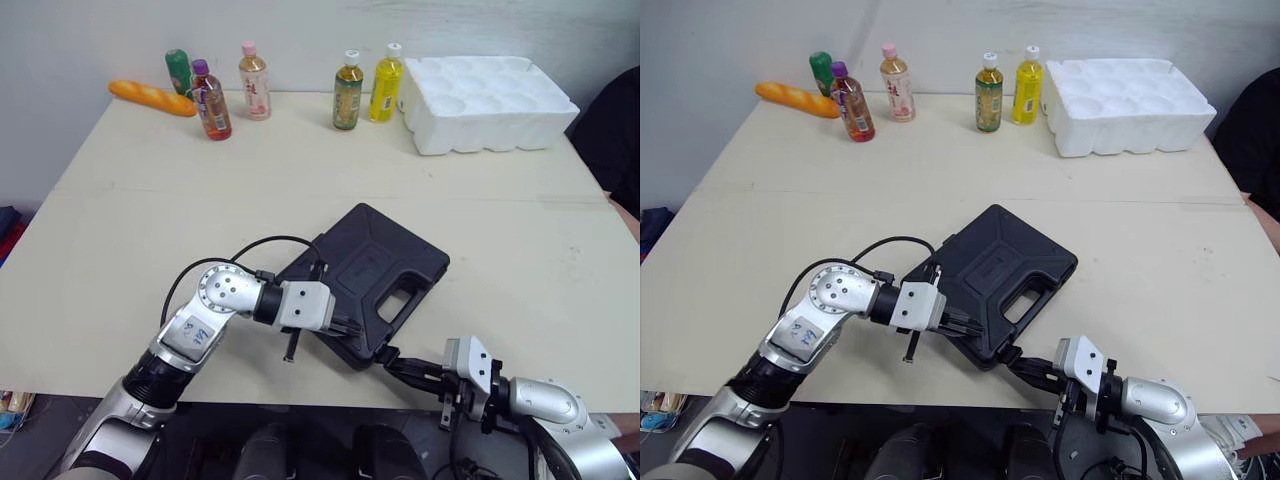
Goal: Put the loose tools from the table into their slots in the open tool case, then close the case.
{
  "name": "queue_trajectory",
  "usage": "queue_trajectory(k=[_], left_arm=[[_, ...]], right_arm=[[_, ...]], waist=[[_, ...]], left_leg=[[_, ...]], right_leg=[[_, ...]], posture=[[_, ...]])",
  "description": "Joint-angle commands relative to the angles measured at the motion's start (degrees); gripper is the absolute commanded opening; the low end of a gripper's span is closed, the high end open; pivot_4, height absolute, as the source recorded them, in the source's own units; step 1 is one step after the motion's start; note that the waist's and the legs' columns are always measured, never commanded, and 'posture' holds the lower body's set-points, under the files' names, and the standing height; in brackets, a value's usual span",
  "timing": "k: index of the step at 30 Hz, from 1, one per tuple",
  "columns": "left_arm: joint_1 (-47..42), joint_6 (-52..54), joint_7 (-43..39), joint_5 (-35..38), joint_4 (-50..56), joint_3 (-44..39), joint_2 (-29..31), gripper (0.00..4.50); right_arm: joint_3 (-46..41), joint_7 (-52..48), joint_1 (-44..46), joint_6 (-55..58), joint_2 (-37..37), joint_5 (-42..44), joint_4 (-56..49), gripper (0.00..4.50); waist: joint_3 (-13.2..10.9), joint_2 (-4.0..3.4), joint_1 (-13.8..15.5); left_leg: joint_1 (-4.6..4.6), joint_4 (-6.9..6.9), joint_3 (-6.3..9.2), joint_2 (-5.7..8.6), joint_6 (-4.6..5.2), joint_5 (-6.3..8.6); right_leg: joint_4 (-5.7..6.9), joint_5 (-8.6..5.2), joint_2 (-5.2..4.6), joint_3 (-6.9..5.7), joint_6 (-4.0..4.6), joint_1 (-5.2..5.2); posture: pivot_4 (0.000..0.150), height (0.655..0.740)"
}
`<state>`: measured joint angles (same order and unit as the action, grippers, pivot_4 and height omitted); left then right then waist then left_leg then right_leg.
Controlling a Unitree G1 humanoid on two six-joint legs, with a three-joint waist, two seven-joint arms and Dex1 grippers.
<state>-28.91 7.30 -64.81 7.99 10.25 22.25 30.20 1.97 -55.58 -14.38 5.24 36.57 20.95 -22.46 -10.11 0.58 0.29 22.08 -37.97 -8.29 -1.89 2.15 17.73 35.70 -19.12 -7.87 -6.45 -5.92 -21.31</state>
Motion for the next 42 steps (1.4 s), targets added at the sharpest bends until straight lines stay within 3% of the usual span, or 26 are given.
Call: queue_trajectory(k=[1, 11, 21, 37, 42], left_arm=[[2.52, 0.89, 1.28, -6.11, -5.6, 3.71, 1.57, 0.04], [3.98, 1.63, 2.94, -6.04, -5.59, 4.74, 1.76, 0.04], [3.56, 1.62, 2.87, -6.29, -7.09, 5.35, 1.67, 0.04], [4.26, 1.4, 2.62, -6.6, -8.03, 5.39, 2.7, 0.04], [4.5, 1.64, 1.01, -3.56, -6.94, 3.55, 3.09, 0.04]], right_arm=[[-0.79, 0.68, -0.37, 0.33, 0.16, 1.26, -3.83, 0.0], [-0.66, 1.86, 1.37, 3.63, 0.71, 2.94, -8.6, 0.0], [0.02, 1.39, 5.76, 5.62, 0.3, 2.22, -6.17, 0.0], [-0.63, -1.3, 8.44, 7.76, 1.17, 3.37, -3.7, 0.0], [-1.24, -1.3, 7.56, 8.81, 1.76, 4.0, -5.12, 0.0]], waist=[[0.12, -0.02, 0.15], [0.25, -0.07, 0.56], [0.25, -0.07, 0.26], [0.29, -0.11, -0.28], [0.3, -0.12, -0.32]], left_leg=[[-0.02, 0.0, 0.0, 0.0, 0.01, 0.01], [-0.16, 0.01, 0.01, -0.01, 0.0, 0.09], [-0.82, 0.14, 0.0, -0.06, 0.24, 0.35], [-0.92, 0.31, 0.0, -0.08, 0.22, 0.35], [-0.94, 0.44, 0.0, -0.08, 0.18, 0.34]], right_leg=[[0.0, 0.0, -0.01, 0.0, 0.0, 0.02], [-0.02, -0.01, -0.08, 0.0, 0.02, 0.14], [-0.1, -0.05, -0.1, 0.02, 0.08, 0.72], [-0.15, -0.07, -0.13, 0.03, 0.13, 0.74], [-0.19, -0.08, -0.15, 0.02, 0.14, 0.72]], posture=[[0.15, 0.74], [0.15, 0.74], [0.15, 0.74], [0.15, 0.74], [0.15, 0.74]])
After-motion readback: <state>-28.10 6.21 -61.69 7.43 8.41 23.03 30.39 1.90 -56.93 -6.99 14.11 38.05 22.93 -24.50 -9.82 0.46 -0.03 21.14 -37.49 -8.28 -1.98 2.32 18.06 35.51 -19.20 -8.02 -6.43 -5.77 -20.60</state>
